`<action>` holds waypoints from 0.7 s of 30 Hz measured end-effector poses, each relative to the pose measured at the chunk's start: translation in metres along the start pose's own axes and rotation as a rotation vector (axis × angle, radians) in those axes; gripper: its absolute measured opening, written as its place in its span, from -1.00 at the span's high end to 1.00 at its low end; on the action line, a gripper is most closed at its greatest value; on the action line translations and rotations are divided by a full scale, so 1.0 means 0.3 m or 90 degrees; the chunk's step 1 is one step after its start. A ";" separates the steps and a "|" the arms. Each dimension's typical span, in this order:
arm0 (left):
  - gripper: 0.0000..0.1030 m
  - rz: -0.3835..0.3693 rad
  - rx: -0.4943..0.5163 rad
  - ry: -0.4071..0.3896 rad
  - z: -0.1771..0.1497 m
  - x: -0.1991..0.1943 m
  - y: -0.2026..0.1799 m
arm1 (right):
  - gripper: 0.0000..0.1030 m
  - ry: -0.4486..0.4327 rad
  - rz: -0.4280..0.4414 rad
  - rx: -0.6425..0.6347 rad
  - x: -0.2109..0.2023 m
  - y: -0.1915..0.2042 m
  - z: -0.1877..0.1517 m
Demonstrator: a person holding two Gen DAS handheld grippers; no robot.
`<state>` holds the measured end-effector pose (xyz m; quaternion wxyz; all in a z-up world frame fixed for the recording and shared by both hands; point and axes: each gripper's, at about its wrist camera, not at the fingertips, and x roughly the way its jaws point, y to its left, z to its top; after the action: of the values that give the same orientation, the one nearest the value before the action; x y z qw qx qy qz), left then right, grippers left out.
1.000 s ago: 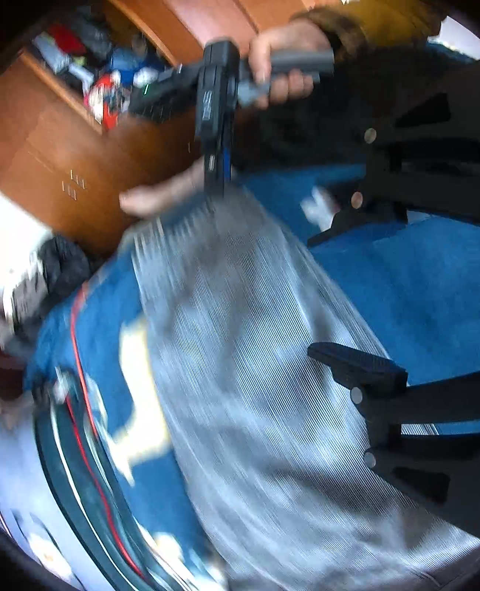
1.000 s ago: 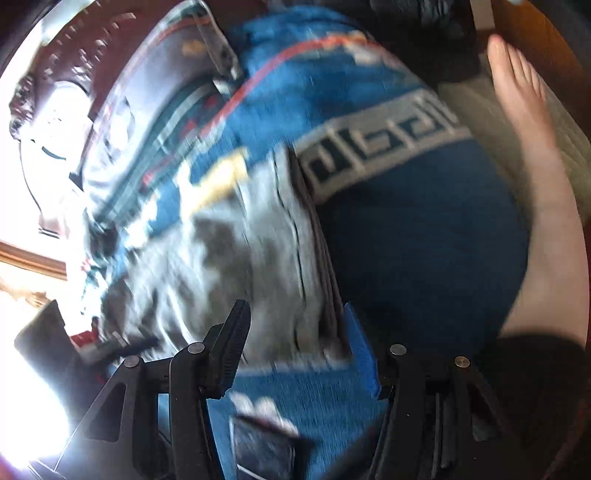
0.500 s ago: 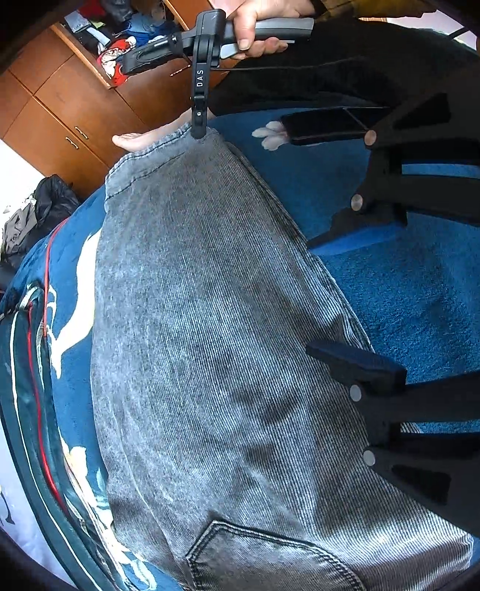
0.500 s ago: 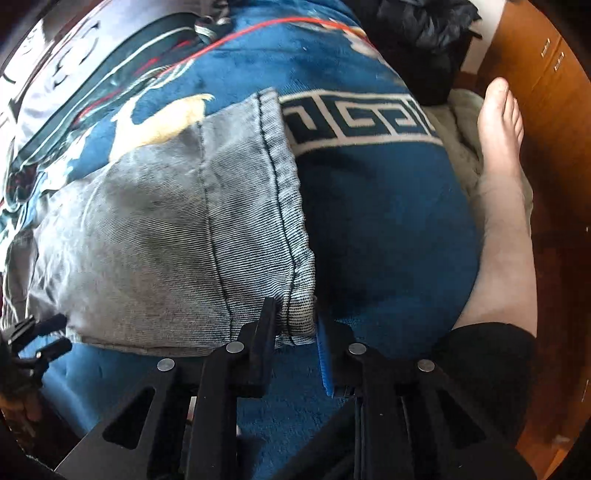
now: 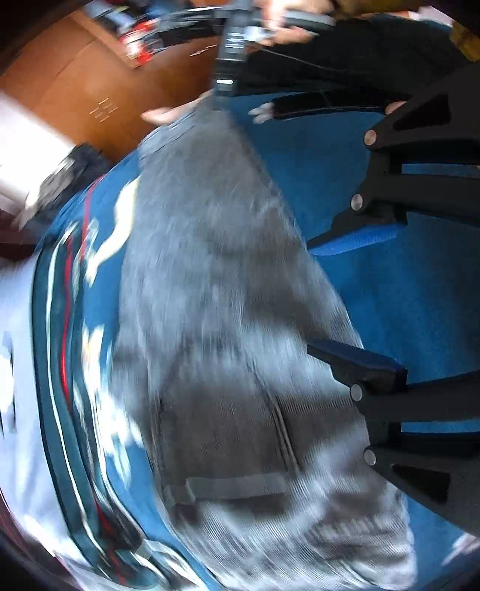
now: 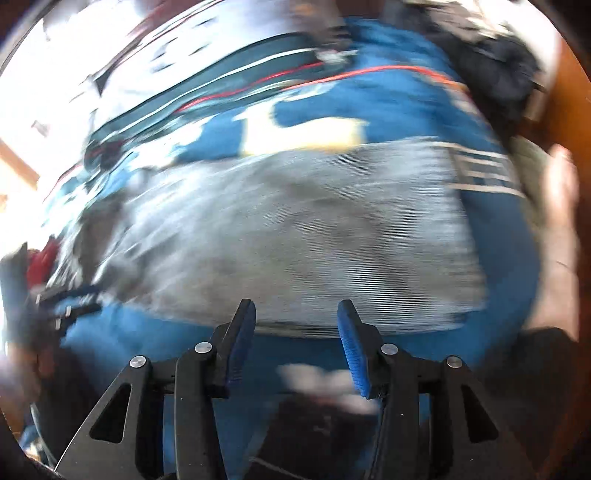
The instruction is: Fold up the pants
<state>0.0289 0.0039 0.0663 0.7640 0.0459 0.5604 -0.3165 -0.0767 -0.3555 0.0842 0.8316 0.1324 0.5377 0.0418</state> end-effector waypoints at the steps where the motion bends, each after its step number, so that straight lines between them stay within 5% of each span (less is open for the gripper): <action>1: 0.02 0.010 -0.035 -0.008 -0.008 -0.021 0.052 | 0.13 0.002 0.008 -0.012 0.018 0.026 -0.001; 5: 0.08 0.024 -0.202 0.035 -0.054 0.002 0.263 | 0.13 0.017 0.038 -0.039 0.151 0.155 0.018; 6: 0.28 0.017 -0.230 0.055 -0.066 0.018 0.296 | 0.12 0.035 0.029 -0.042 0.190 0.171 0.015; 8: 0.31 0.004 -0.265 0.060 -0.075 0.021 0.332 | 0.11 0.085 -0.010 -0.047 0.263 0.199 0.009; 12: 0.31 0.015 -0.221 0.053 -0.067 -0.007 0.295 | 0.07 0.069 -0.022 -0.043 0.241 0.249 0.045; 18: 0.20 -0.009 -0.221 -0.041 -0.022 -0.122 0.313 | 0.07 0.023 0.091 -0.075 0.221 0.398 0.228; 21: 0.13 0.043 -0.200 -0.096 0.026 -0.170 0.354 | 0.07 0.010 0.158 -0.084 0.274 0.488 0.367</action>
<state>0.0834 0.1070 0.0841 0.8115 -0.0790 0.5425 -0.2021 0.0680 -0.2165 0.0931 0.8229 0.1428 0.5196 0.1803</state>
